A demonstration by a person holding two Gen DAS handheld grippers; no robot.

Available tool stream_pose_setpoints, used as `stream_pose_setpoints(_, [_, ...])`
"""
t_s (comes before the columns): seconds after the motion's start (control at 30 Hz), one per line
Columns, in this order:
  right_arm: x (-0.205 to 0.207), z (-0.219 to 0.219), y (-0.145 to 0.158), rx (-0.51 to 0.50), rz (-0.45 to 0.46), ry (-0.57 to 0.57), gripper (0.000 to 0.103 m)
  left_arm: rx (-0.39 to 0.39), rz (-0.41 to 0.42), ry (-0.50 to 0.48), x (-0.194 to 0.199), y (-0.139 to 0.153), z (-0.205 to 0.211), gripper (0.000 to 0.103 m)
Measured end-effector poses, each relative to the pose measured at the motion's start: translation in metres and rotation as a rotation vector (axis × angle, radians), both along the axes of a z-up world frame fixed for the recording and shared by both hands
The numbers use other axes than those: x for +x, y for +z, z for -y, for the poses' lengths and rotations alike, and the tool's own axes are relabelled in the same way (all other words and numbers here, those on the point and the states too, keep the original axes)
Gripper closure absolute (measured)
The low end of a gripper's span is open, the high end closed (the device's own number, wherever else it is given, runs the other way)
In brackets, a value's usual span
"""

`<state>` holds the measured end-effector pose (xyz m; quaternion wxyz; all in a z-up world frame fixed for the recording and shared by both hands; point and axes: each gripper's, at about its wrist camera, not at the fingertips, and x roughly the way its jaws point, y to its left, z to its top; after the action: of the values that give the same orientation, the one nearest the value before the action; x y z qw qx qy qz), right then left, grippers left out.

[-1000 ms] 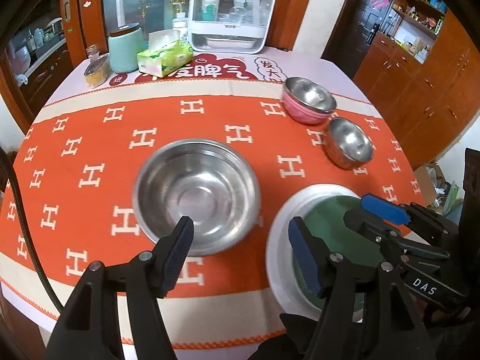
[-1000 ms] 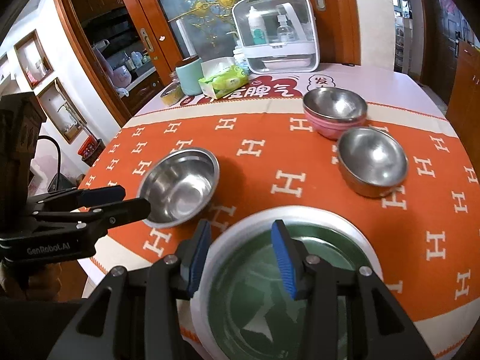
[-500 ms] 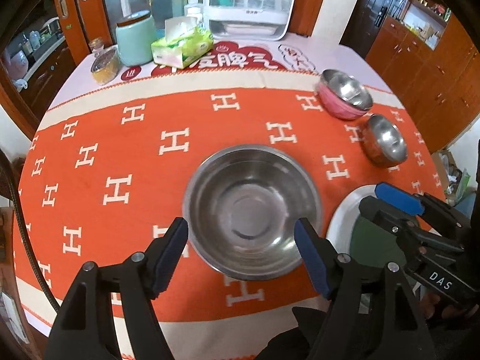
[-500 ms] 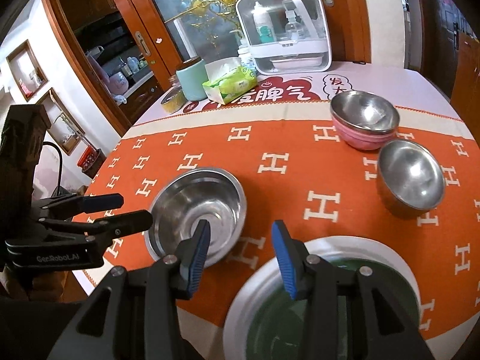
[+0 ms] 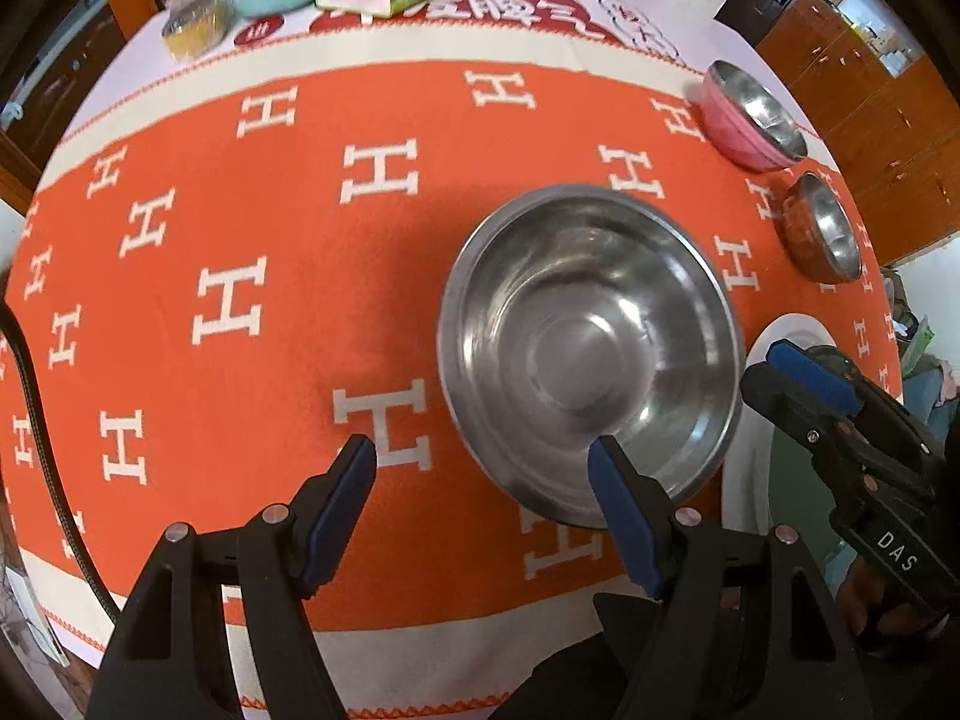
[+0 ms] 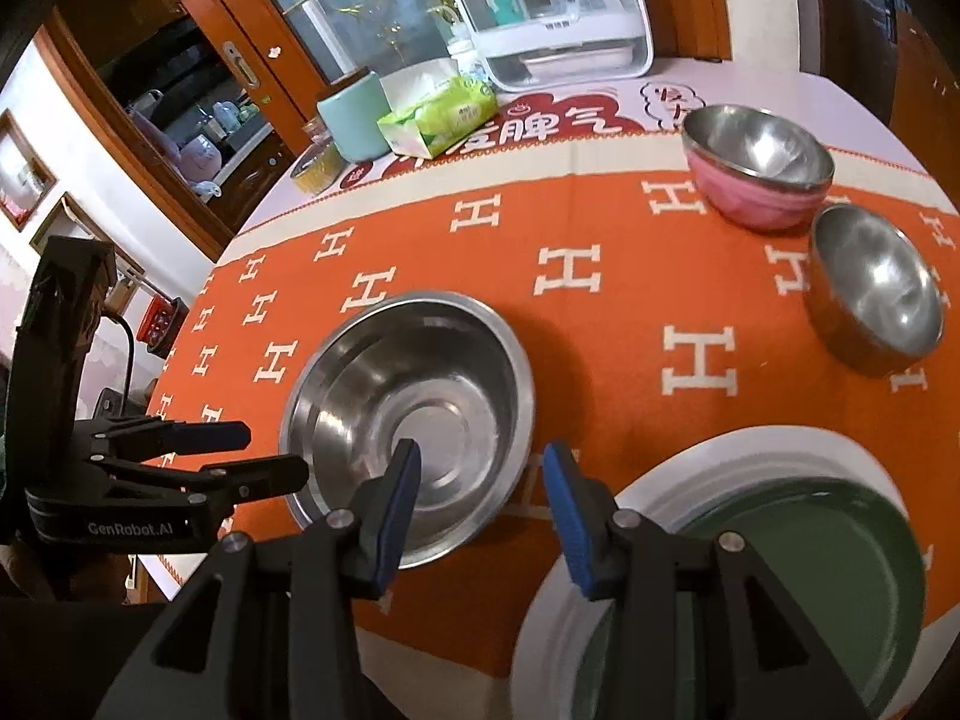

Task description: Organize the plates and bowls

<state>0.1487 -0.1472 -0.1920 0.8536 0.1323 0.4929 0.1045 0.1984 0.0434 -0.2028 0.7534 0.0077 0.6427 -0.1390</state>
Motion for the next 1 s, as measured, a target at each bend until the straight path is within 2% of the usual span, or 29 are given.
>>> stream_pose_setpoints(0.17, [0.003,-0.007,-0.009,0.006,-0.034,-0.024,0.06,-0.021,-0.044,-0.021,0.006,-0.011,-0.004,0.035])
stream_pose_setpoints(0.3, [0.003,-0.008,-0.014,0.012,-0.048,-0.057,0.061,-0.029,-0.066,-0.044,0.01,-0.02,-0.003,0.048])
stream_pose_setpoints(0.43, [0.004,-0.008,-0.019,0.003,-0.064,-0.086,0.07,-0.061,-0.075,-0.068,0.013,-0.024,-0.001,0.058])
stream_pose_setpoints(0.63, [0.004,-0.003,-0.024,0.014,-0.086,-0.119,0.086,-0.092,-0.072,-0.103,0.015,-0.026,0.008,0.08])
stream_pose_setpoints(1.0, [-0.001,0.002,-0.022,0.027,-0.084,-0.119,0.089,-0.089,-0.043,-0.094,0.007,-0.02,0.01,0.081])
